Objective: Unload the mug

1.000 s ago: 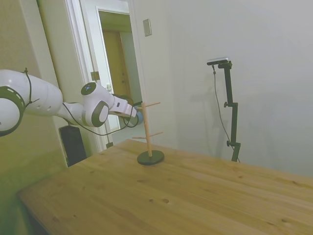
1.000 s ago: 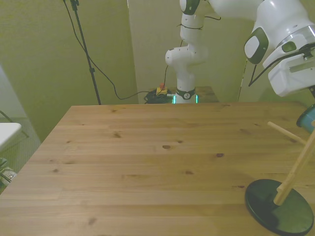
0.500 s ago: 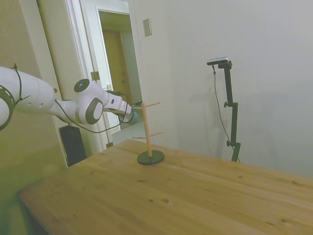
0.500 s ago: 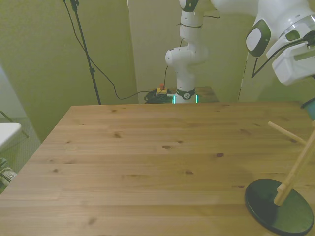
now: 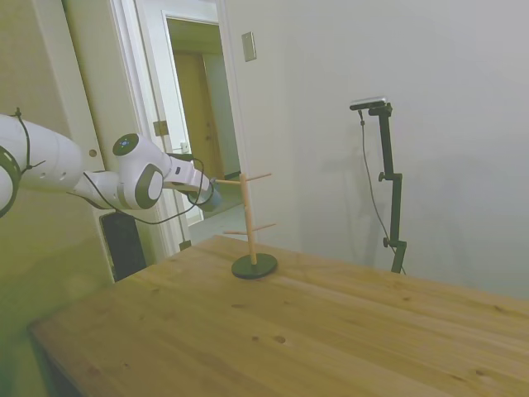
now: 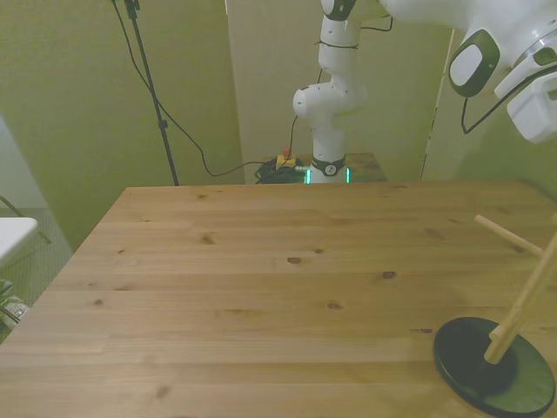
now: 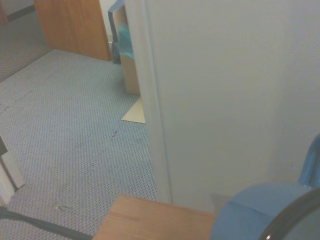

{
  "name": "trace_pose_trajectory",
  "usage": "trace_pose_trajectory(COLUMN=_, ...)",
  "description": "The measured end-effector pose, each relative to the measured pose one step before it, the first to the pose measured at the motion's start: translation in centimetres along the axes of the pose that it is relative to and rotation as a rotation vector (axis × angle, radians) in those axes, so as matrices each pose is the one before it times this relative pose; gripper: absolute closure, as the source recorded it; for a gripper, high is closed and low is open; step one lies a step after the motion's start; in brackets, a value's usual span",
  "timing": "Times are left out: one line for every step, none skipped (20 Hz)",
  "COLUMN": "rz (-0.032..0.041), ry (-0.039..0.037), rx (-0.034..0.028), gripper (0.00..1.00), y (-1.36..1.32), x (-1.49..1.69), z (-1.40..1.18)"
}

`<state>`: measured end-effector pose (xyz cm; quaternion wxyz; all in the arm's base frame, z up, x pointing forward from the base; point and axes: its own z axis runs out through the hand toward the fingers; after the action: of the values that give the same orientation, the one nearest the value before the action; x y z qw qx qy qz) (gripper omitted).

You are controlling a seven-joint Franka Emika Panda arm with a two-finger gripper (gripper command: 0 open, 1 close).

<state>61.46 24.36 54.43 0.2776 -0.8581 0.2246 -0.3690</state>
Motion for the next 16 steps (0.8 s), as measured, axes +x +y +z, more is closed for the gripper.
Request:
trace_pose_trajectory(rz=-0.00522, ry=-0.01026, rx=0.00053, gripper=1.00, y=-0.303, x=-0.573, z=0.091)
trace_pose_trajectory(rz=-0.00630, ry=-0.01666, rx=-0.00230, gripper=1.00, y=-0.301, x=-0.789, z=0.188)
trace_pose_trajectory(rz=-0.00608, ry=-0.02021, rx=-0.00505, gripper=1.00, y=-0.221, x=-0.943, z=0.254)
trace_pose_trajectory(rz=-0.00575, ry=-0.02806, rx=-0.00971, gripper=1.00, y=-0.155, x=-1.110, z=0.333)
trace_pose_trajectory(rz=-0.00480, ry=-0.03586, rx=-0.01526, gripper=1.00, y=-0.021, x=-1.174, z=0.407)
trace_pose_trajectory(rz=-0.00532, ry=-0.03922, rx=-0.01589, gripper=1.00, y=0.026, x=-1.064, z=0.328)
trace_pose_trajectory(rz=-0.00821, ry=-0.03786, rx=-0.01604, gripper=1.00, y=0.147, x=-0.915, z=0.207)
trace_pose_trajectory(rz=-0.00286, ry=-0.03160, rx=-0.01672, gripper=1.00, y=0.331, x=-0.544, z=0.025)
trace_pose_trajectory(rz=0.00006, ry=-0.02737, rx=-0.02494, gripper=1.00, y=0.647, x=-0.159, z=-0.194)
trace_pose_trajectory(rz=0.00904, ry=-0.01865, rx=-0.02683, gripper=1.00, y=0.853, x=0.242, z=-0.405)
trace_pose_trajectory(rz=0.01743, ry=-0.01035, rx=-0.03641, gripper=1.00, y=1.376, x=0.837, z=-0.692)
trace_pose_trajectory(rz=0.01943, ry=-0.00893, rx=-0.03549, gripper=1.00, y=1.400, x=0.945, z=-0.572)
trace_pose_trajectory(rz=0.02155, ry=-0.01520, rx=-0.03974, gripper=1.00, y=1.446, x=0.989, z=-0.403)
trace_pose_trajectory(rz=0.02534, ry=-0.01457, rx=-0.04028, gripper=1.00, y=1.499, x=1.201, z=-0.384)
trace_pose_trajectory(rz=0.02843, ry=-0.01492, rx=-0.04002, gripper=1.00, y=1.638, x=1.300, z=-0.255)
trace_pose_trajectory(rz=0.02789, ry=-0.01238, rx=-0.03400, gripper=1.00, y=1.508, x=1.261, z=-0.128)
